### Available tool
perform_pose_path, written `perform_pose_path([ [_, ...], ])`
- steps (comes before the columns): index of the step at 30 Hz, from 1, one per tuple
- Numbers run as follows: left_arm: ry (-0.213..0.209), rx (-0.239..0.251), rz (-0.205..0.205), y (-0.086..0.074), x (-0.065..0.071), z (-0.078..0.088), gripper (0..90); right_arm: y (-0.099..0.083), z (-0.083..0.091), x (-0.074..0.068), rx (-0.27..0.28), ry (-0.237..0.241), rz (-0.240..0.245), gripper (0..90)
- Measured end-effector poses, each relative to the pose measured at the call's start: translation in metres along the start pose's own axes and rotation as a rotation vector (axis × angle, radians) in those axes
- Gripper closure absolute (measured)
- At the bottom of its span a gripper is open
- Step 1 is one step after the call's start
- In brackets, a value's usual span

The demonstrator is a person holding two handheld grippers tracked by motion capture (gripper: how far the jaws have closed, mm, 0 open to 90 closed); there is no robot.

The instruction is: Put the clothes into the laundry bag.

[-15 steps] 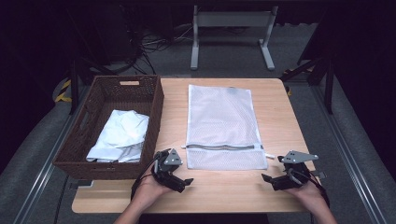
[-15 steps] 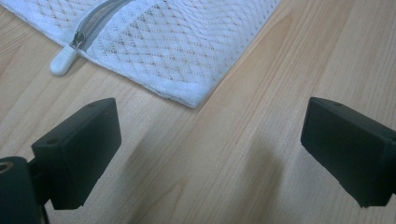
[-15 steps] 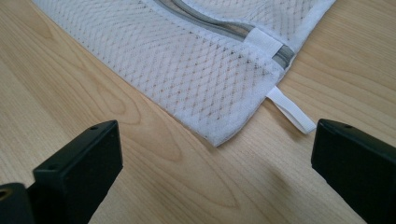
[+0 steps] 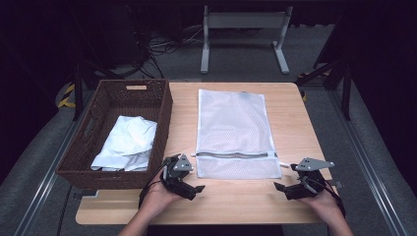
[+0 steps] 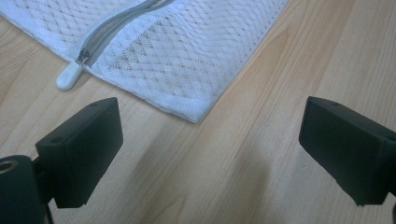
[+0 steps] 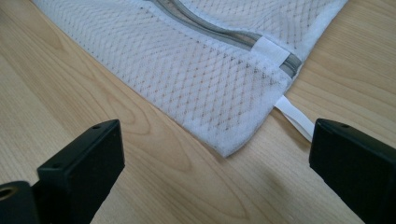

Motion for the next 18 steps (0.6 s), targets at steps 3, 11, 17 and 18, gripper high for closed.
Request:
perform_pose_path([
  [3, -0.001, 0.004, 0.017, 0.001, -0.001, -0.001, 7.8, 0.007, -0.003, -0.003, 0.0, 0.009, -0.003, 6.3],
  [11, 0.011, 0.003, 0.026, 0.011, -0.005, -0.002, 9.9, 0.024, -0.009, -0.007, 0.009, 0.007, -0.001, 12.5],
  [17, 0.027, 0.011, 0.028, 0.018, -0.008, -0.004, 13.6, 0.037, -0.017, -0.004, 0.018, 0.015, -0.011, 21.4],
  [18, 0.029, 0.008, 0.026, 0.019, -0.009, -0.005, 14.0, 0.039, -0.018, -0.004, 0.017, 0.019, -0.012, 23.4],
])
Point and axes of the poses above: each handheld gripper's, and its own axes: z roughly backward along the jaws, y roughly out of its top, x roughly to its right, the point moved 6 cm from there along -z, roughly forward along the jaws
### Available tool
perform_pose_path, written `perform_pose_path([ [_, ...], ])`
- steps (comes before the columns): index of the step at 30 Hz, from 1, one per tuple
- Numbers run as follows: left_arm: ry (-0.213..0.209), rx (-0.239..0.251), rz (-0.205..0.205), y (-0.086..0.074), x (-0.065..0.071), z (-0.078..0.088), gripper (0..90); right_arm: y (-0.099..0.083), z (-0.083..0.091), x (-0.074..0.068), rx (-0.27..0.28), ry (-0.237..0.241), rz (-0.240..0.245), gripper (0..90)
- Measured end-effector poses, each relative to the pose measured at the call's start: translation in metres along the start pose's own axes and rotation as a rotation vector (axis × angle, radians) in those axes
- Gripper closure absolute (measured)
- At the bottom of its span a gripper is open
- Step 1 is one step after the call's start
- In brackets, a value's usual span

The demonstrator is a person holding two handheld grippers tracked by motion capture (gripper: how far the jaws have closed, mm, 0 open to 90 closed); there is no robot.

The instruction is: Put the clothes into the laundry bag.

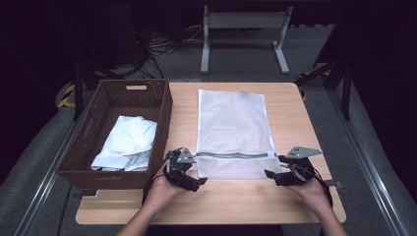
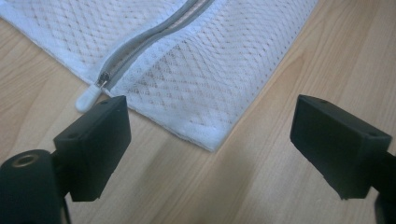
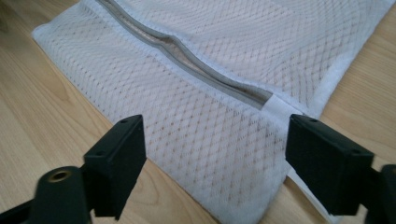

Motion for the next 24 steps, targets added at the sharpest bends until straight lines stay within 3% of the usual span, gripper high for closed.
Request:
perform_pose_path([
  [8, 0.008, 0.039, -0.014, 0.019, -0.005, -0.004, 23.5, 0.012, -0.01, 0.005, -0.007, -0.007, 0.012, 35.4],
  [11, 0.003, 0.041, 0.001, 0.026, -0.009, -0.006, 34.3, 0.016, -0.012, 0.011, 0.006, -0.021, -0.009, 46.6],
  [13, 0.012, 0.043, 0.015, 0.031, -0.013, -0.008, 36.8, 0.017, -0.012, 0.013, 0.009, -0.019, -0.01, 50.0],
  [18, 0.04, 0.038, 0.033, 0.039, -0.021, -0.011, 65.1, 0.025, -0.02, 0.022, 0.006, -0.017, -0.029, 67.1],
  [19, 0.066, 0.029, 0.042, 0.041, -0.025, -0.013, 70.6, 0.026, -0.021, 0.024, 0.006, -0.02, -0.027, 70.1],
  [24, 0.086, 0.016, 0.083, 0.044, -0.033, -0.02, 88.0, 0.03, -0.027, 0.03, -0.007, -0.051, -0.025, 86.1],
])
Point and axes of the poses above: each handheld gripper's, and its own axes: z roughly backward along the jaws, y roughly out of its top, x roughly to its right, the point moved 6 cm from there along -z, roughly forward along the jaws
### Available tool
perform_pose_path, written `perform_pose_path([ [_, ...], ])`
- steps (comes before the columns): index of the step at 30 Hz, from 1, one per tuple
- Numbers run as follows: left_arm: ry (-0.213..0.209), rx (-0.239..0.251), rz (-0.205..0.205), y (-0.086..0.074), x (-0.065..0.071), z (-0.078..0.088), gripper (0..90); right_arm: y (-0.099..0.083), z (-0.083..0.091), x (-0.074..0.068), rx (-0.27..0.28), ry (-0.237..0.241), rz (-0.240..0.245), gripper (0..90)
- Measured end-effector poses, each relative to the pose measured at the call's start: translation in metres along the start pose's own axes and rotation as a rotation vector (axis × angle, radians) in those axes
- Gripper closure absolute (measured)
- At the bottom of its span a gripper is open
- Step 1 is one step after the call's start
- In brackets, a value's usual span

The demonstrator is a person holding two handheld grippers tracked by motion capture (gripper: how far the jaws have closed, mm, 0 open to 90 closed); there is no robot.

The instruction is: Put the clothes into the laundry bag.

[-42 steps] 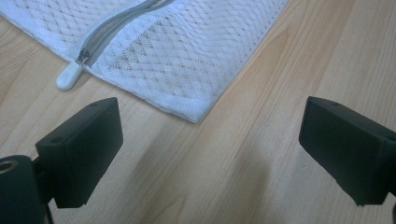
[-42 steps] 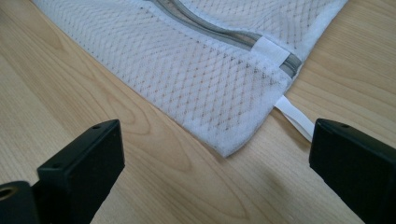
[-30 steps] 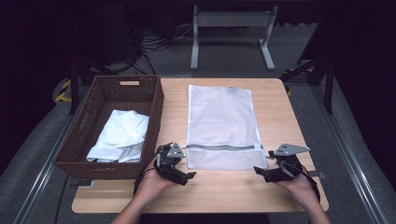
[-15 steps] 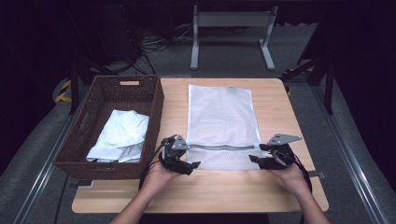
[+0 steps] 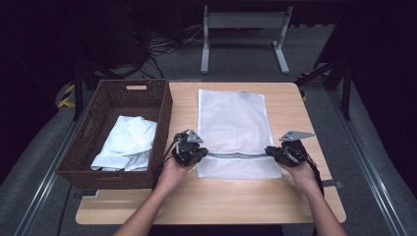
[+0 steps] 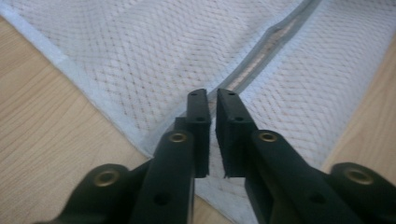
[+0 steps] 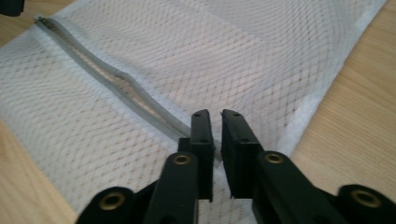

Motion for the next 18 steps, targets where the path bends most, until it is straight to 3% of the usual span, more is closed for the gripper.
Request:
perform_pose_path([
  [2, 0.014, 0.001, 0.014, 0.001, -0.004, -0.003, 89.9, 0.001, -0.004, 0.003, -0.018, -0.008, -0.003, 89.9],
  [10, 0.044, 0.002, 0.048, 0.002, -0.018, -0.009, 89.9, -0.004, -0.016, 0.015, -0.055, -0.043, -0.013, 89.9],
  [18, 0.056, -0.05, 0.056, -0.009, -0.023, -0.023, 89.9, -0.016, -0.02, 0.024, -0.091, -0.066, -0.015, 89.8],
])
Point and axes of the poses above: each handheld gripper's, and its own axes: z roughly backward along the jaws, y roughly out of its top, x roughly to its right, the point moved 6 cm from there along -z, roughly forward along the jaws
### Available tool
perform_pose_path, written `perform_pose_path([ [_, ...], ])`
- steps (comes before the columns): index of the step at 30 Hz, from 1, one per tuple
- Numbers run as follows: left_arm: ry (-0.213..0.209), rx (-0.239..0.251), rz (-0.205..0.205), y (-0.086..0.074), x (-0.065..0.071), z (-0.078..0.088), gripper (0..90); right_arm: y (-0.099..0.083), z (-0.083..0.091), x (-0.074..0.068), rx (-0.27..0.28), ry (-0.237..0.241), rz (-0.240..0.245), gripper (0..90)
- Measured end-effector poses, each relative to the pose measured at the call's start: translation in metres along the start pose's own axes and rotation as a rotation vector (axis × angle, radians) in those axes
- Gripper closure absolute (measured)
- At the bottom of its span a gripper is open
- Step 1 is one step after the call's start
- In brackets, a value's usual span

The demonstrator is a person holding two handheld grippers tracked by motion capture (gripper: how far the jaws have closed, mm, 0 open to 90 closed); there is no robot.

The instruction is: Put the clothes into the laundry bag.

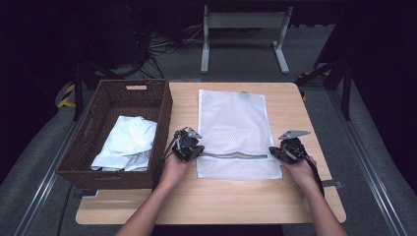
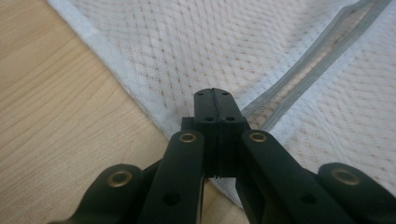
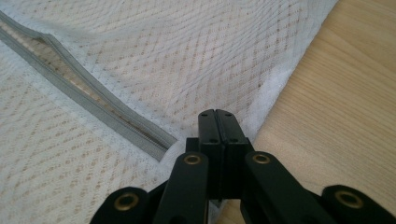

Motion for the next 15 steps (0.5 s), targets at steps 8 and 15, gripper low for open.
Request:
perform_pose_path([
  [8, -0.004, -0.015, 0.005, -0.0035, -0.001, -0.003, 89.8, -0.0014, -0.0013, -0.0003, -0.01, -0.01, 0.009, 89.8],
  [15, -0.059, -0.027, -0.007, -0.0038, 0.0071, -0.0031, 89.9, -0.0052, 0.0039, 0.0014, -0.036, -0.021, 0.02, 89.8],
])
Point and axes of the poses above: each handheld gripper's, and its own axes: z roughly backward along the jaws, y roughly out of its top, x roughly to its right, the point moved 6 cm from there along -z, roughly forward along the jaws
